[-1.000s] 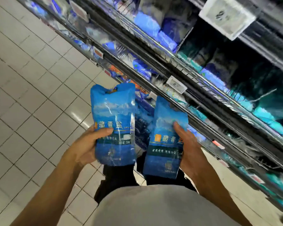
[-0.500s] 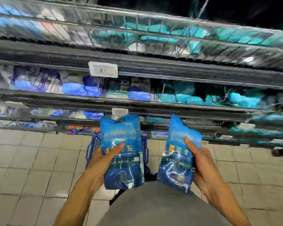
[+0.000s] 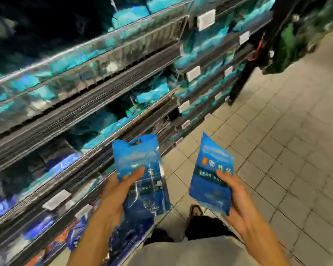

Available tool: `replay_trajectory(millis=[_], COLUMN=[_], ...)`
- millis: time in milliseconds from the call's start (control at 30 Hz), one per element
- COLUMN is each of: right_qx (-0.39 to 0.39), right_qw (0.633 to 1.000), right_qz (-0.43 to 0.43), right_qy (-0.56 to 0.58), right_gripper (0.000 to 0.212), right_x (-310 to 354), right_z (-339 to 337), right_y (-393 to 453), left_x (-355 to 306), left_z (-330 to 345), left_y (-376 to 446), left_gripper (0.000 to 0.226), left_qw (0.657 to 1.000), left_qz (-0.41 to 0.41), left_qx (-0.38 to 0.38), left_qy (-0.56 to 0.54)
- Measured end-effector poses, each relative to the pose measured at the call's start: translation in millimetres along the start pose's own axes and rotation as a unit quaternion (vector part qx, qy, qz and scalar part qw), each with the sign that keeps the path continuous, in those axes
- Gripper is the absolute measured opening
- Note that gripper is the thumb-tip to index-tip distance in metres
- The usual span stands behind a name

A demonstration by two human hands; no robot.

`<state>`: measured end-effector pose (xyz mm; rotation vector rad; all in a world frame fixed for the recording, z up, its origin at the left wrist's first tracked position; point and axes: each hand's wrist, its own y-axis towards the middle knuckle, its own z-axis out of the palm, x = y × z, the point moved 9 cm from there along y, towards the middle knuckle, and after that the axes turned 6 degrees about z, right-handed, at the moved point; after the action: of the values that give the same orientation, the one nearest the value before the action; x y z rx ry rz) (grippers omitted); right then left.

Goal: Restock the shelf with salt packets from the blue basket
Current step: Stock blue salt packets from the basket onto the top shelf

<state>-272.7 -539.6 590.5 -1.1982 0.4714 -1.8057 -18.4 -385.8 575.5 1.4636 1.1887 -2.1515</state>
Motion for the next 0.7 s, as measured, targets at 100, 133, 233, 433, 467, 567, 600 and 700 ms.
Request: replay_trajectory(millis=[100, 133, 233, 433, 467, 567, 600, 700], right_qx=[-0.044, -0.058, -0.109, -0.127, -0.125, -0.102, -0.093, -0.064], right_qw=[0.998, 0.996, 0.987, 0.972, 0.971, 0.968, 0.967, 0.964], right_qz=[-0.052, -0.067, -0.120, -0.189, -0.195, -0.216, -0.223, -0.239], right_qy=[0.011, 0.014, 0.015, -0.054, -0.065, -0.080, -0.085, -0.093], right_gripper=[0.048, 0.047, 0.047, 0.052, 0.051, 0.053, 0.053, 0.050], right_x=[31, 41, 84, 185, 201, 253, 269, 318], right_z=[-47, -61, -112, -191, -199, -217, -219, -214], right_y=[-6, -7, -15, -7, -3, 7, 10, 16], left_x=[-9, -12, -13, -25, -29, -42, -49, -74], left_z=[61, 79, 150, 284, 301, 352, 366, 401], left_y=[19, 24, 42, 65, 68, 81, 86, 101], left_gripper=[0.072, 0.072, 0.066, 0.060, 0.065, 0.077, 0.077, 0.077], left_qw=[0.998, 0.997, 0.991, 0.981, 0.979, 0.974, 0.973, 0.974], left_qz=[0.016, 0.019, 0.010, 0.038, 0.043, 0.059, 0.071, 0.096], left_qx=[0.051, 0.066, 0.107, 0.170, 0.178, 0.188, 0.187, 0.183], left_qy=[0.039, 0.047, 0.075, 0.086, 0.094, 0.108, 0.114, 0.097])
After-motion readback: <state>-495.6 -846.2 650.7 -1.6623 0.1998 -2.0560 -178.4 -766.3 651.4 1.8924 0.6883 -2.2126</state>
